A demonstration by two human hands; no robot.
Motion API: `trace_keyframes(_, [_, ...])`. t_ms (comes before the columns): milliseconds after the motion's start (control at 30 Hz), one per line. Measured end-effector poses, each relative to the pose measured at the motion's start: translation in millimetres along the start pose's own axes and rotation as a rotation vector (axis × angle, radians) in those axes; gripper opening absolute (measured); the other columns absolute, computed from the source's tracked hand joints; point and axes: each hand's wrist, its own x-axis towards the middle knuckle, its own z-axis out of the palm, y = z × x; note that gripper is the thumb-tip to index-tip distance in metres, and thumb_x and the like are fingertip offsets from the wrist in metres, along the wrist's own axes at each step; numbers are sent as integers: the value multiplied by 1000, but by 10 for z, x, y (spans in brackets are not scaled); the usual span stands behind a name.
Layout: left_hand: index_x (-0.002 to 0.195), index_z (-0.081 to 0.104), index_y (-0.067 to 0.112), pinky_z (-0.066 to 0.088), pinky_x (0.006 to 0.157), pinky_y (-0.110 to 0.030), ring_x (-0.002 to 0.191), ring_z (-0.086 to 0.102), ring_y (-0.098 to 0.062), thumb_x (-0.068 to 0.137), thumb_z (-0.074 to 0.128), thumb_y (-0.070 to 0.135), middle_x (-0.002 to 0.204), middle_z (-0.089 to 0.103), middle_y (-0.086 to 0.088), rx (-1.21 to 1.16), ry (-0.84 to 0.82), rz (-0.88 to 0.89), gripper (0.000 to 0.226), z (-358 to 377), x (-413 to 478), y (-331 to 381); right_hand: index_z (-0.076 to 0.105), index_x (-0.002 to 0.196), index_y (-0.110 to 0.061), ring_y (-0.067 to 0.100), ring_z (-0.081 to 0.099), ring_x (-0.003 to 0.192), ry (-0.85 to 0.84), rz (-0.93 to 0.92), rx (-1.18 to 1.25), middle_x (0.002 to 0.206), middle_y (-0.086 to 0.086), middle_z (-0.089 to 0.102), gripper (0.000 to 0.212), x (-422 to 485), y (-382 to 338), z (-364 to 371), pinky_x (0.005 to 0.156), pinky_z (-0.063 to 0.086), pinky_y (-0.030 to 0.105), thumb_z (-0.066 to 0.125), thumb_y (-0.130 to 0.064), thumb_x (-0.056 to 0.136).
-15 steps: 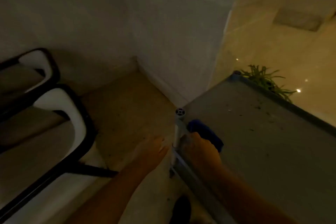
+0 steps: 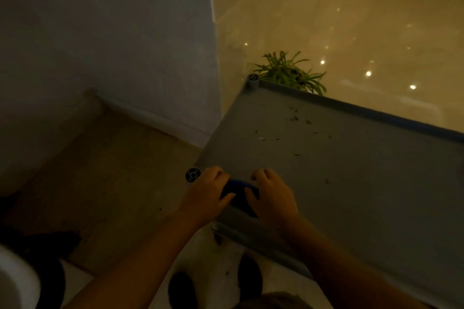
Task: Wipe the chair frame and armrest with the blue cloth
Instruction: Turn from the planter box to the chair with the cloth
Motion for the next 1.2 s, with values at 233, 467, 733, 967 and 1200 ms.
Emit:
trace_keyframes(233, [143,27,19,44,98,-46,122,43,-29,87,62,37,140,39,-8,132,-363,171,68,133,249,-245,43,124,-19,27,53,107,-127,171,-72,119,7,50,50,-109,-76,233,75,44,32,58,-48,87])
trace_keyframes(467, [119,47,15,47,82,-41,106,47,-28,88,60,25,119,52,-9,115,-289,264,36,247,270,-357,46,115,-15,28,54,95,-132,291,-85,114,9,52,36,-169,-171,395,69,39,32,61,-33,88])
trace_keyframes(733, [97,48,9,37,67,-33,92,55,-31,82,60,13,104,55,-13,-106,-263,208,20,8,383,-584,49,97,-19,25,56,78,-83,175,-49,98,5,55,32,189,-277,291,60,41,32,67,-37,78])
trace_keyframes(967, [89,41,20,43,57,-37,75,54,-31,81,64,18,90,50,-6,-217,-11,-157,25,-508,16,-970,53,97,-18,25,57,76,-123,-185,1,97,4,56,27,921,-804,285,61,36,29,69,-28,78])
trace_keyframes(1200, [131,43,13,42,94,-43,117,50,-34,84,66,25,132,50,-17,-83,132,-679,54,-918,-1100,-1428,52,104,-25,14,55,70,-425,-551,57,103,-1,58,29,1145,-2056,879,56,41,23,64,-32,79])
